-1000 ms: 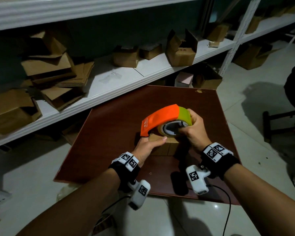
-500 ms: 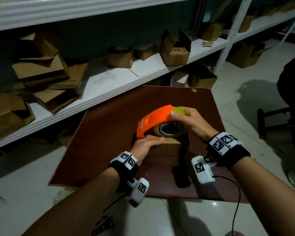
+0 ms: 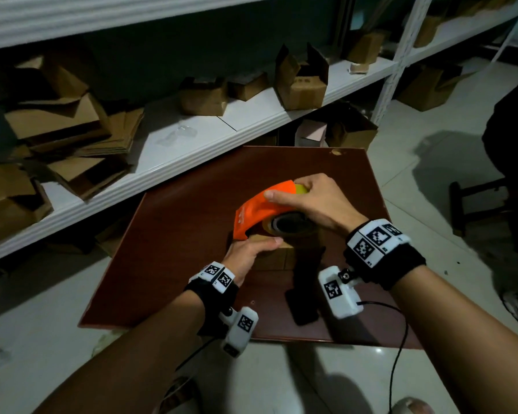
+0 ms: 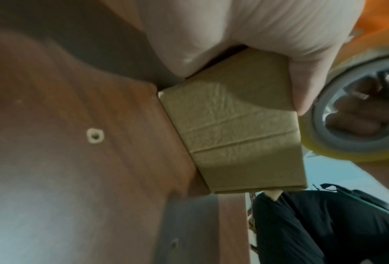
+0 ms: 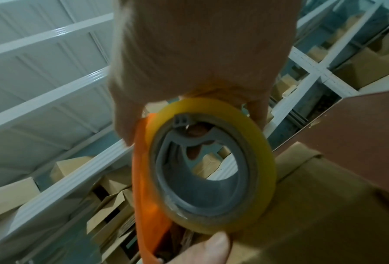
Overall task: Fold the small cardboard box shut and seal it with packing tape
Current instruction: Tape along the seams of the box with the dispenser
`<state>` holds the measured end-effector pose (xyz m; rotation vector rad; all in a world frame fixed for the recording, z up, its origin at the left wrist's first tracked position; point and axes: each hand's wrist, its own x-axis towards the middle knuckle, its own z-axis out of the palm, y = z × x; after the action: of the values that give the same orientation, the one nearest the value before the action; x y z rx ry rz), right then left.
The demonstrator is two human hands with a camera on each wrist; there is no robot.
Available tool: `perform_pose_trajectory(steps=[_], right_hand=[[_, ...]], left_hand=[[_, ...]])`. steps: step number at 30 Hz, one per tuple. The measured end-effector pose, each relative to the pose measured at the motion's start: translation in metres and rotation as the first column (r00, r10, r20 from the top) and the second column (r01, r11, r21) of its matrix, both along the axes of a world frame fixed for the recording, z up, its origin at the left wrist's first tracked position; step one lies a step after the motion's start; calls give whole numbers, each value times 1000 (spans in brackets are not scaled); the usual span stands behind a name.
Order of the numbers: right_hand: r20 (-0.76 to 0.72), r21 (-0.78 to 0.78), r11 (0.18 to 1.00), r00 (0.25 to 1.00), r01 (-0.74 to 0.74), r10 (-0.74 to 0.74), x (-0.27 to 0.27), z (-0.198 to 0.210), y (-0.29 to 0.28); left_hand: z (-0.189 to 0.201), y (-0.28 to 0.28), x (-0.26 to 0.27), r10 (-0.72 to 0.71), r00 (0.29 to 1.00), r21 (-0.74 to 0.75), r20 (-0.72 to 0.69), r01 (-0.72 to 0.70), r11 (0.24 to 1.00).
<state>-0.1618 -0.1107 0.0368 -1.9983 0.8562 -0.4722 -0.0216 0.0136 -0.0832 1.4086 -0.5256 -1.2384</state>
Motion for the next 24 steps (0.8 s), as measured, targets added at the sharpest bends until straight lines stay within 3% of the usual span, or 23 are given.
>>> perform_pose_trajectory(steps=[8,20,24], right_hand=[[-13,73,997,1000,15,-14,1,7,-6],[-58,93,996,998,-6,12,-10,19,-14],[-84,124,991,996,54,-44,-27,25,-26]], left_hand=[[4,-4,0,43,996,2,-77,-43,999],[-7,-5,10,-16,1000,-128,-15,14,992],[-4,-5,11,-36,999,-169,40,43,985]])
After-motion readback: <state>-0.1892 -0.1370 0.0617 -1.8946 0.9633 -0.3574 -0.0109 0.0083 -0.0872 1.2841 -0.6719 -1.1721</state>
